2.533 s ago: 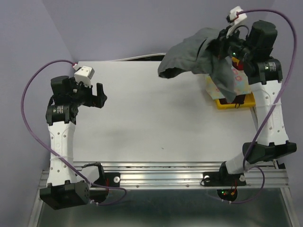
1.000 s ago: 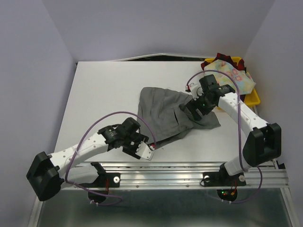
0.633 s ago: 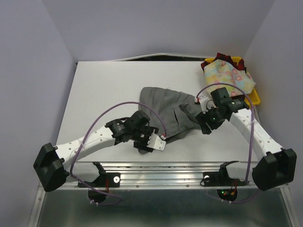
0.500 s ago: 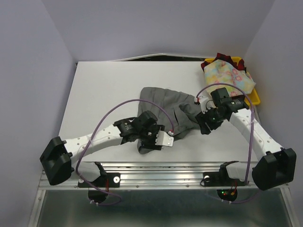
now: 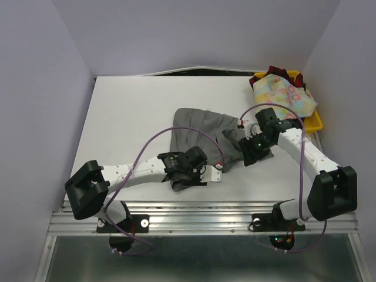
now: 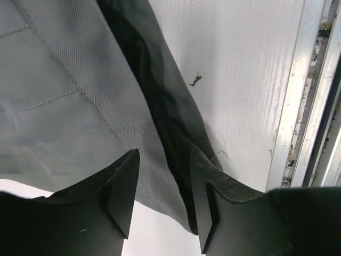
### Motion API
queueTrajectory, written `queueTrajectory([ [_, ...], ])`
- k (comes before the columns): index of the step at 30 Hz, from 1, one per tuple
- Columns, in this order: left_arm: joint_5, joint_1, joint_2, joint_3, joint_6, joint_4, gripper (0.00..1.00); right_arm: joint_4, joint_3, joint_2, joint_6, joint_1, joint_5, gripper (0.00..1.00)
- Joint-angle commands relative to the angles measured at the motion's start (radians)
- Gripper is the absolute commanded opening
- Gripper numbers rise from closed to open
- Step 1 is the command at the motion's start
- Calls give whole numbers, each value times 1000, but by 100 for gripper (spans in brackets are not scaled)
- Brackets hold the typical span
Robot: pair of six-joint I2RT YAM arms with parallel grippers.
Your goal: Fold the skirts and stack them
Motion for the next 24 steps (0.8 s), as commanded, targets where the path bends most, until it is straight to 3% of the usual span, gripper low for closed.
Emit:
queueTrajectory([
  [1,-58,6,-26,19,-27,8,52,77,27,22,49,-6,-17,49],
  [15,-53,185,63,131,-52,-24,1,337,-79,118,183,-6,-71,48],
  [17,-44,214,60,140,-46,-26,0,398,-62,143,209,-6,-71,48],
  [20,27,239,47,153,-38,-63,2,441,-34,172,224,-6,-91,37],
  [22,65,242,29,150,-35,-80,12,470,10,197,247,-6,-118,24],
  [23,83,244,6,145,-37,-86,25,478,27,223,261,-6,-128,19],
  [24,128,245,-6,143,-37,-104,32,494,42,237,282,-6,-148,10],
])
